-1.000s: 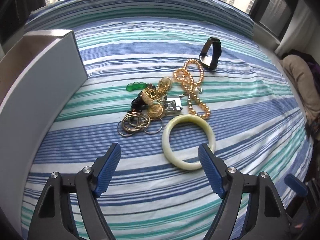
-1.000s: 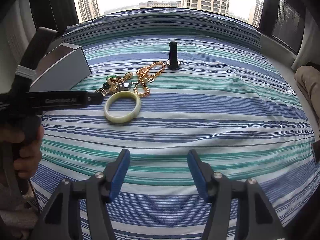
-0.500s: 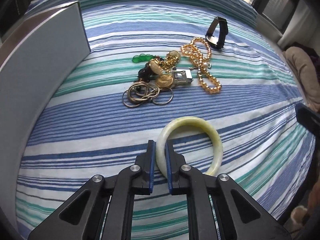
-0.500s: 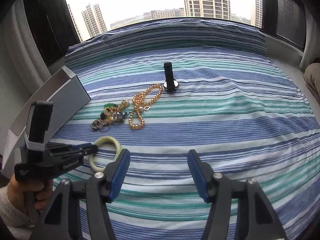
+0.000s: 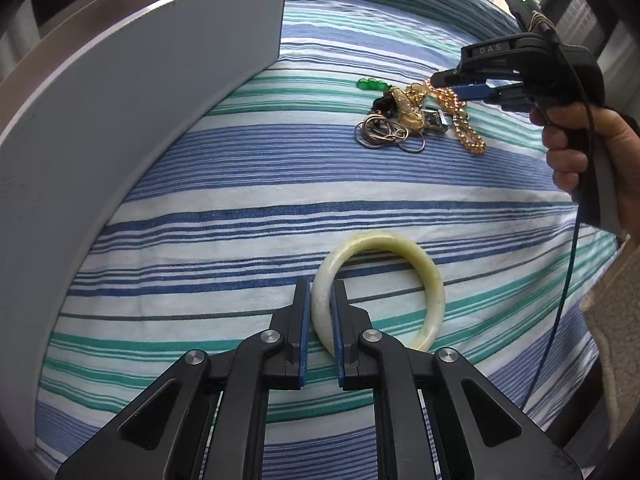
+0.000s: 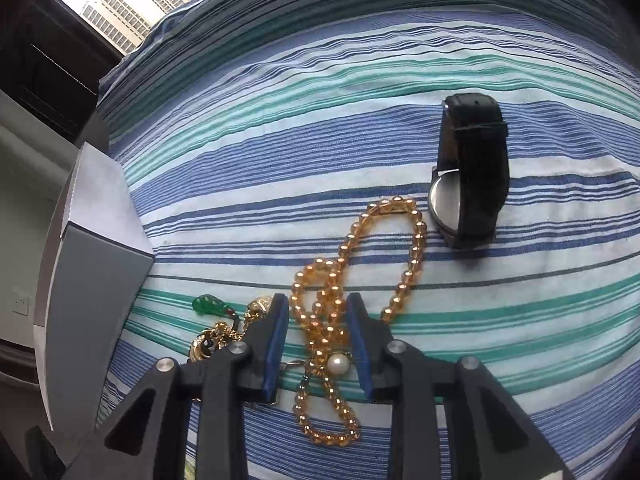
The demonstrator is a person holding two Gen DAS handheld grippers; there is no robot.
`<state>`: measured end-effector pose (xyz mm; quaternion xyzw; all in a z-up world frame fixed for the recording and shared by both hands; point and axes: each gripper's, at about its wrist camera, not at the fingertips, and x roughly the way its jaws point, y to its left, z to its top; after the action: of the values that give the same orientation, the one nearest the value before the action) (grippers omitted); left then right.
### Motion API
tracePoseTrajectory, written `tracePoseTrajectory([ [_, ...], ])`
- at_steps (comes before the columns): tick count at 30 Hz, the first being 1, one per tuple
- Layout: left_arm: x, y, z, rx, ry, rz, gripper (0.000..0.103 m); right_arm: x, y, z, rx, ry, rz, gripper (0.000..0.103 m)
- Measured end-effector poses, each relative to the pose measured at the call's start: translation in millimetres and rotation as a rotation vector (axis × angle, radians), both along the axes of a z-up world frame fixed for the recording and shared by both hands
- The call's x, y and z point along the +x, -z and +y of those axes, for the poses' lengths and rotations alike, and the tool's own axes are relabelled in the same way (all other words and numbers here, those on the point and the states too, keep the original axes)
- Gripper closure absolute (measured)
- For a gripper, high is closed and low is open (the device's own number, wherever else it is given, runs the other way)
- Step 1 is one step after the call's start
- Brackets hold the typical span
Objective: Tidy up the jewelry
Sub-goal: 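Grasp the jade bangle with the left tool while the right tool grasps the gold bead chain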
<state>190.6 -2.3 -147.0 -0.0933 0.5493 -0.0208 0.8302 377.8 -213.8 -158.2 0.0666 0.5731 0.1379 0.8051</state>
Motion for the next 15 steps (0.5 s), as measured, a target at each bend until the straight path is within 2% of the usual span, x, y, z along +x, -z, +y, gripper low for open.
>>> tracePoseTrajectory([
  [1, -2.3, -0.7, 2.8, -0.003, 0.0, -0.001, 0.095, 1.4, -0.2, 3.9, -0.028, -0.006, 0.008, 0.074],
  [2, -2.0, -1.2, 3.5, -0.007, -0.001, -0.001, 0.095, 0.9, -1.5, 5.7, -0.034, -0.007, 0.011, 0.09],
  [3, -2.2, -1.6, 3.8, -0.011, 0.0, -0.003, 0.095, -1.6, -4.3, 5.2, -0.018, 0.0, 0.012, 0.095],
  [7, -8.1, -13.7, 9.5, -0.022, 0.008, -0.024, 0.095, -22.8, -36.0, -3.2, 0.014, 0.009, -0.067, 0.095],
  [10, -15.3, -32.6, 16.6, -0.03, 0.009, -0.058, 0.095, -47.3, -75.3, -13.3, 0.056, -0.011, -0.148, 0.095],
  [15, -26.3, -70.7, 27.7, -0.039, 0.008, -0.108, 0.095, -89.4, -145.4, -12.6, 0.051, -0.075, -0.303, 0.095],
])
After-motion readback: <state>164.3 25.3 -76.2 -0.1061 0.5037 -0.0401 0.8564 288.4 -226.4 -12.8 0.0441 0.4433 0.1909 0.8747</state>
